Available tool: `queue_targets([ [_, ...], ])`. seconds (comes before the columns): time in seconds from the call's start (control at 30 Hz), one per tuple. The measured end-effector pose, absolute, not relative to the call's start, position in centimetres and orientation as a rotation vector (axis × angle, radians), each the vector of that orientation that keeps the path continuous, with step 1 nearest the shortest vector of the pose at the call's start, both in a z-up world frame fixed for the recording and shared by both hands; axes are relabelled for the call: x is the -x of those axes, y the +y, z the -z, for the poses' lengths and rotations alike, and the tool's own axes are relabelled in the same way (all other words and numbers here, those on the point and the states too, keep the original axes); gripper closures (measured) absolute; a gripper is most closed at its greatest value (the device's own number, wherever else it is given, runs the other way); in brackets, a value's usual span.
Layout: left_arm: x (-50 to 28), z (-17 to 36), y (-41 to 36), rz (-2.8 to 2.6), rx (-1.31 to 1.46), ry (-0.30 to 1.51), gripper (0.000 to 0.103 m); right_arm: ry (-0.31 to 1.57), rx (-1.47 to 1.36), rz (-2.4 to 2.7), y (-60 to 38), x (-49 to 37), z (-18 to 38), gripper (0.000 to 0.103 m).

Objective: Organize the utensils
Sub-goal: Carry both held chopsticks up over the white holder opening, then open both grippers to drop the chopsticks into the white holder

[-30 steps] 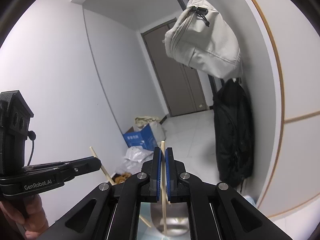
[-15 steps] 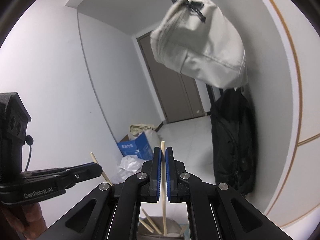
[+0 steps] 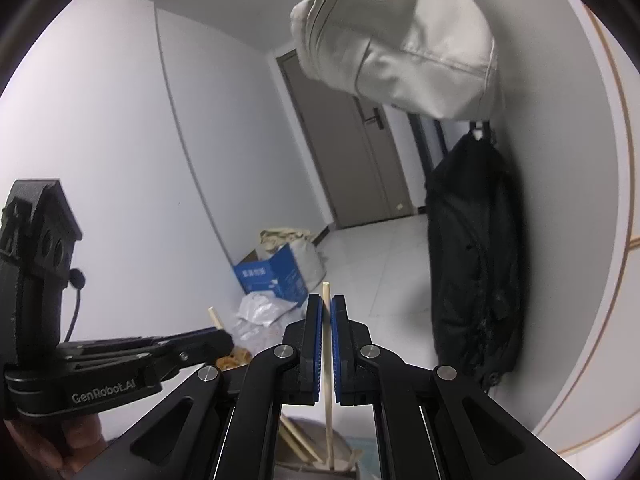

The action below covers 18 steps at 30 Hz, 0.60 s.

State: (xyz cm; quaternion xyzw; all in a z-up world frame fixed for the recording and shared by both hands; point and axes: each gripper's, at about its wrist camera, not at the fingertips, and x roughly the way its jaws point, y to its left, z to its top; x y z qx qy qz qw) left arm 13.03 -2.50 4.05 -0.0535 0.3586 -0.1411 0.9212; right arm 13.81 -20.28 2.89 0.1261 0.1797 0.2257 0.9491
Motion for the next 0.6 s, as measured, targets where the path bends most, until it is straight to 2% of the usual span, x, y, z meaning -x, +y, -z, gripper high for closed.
queue_targets([
  [0.5,-12.3,-3.6,-3.3,0.305,0.095,0.788,0.103,0.484,-0.243,-0.515,-20.1,-12.5,0.0,0.096],
  [0.6,-11.8,-4.0,-3.0,0.291,0.102,0.789,0.101,0.475,-0.243,-0.512,-20.6,-11.6,-0.4,0.08],
])
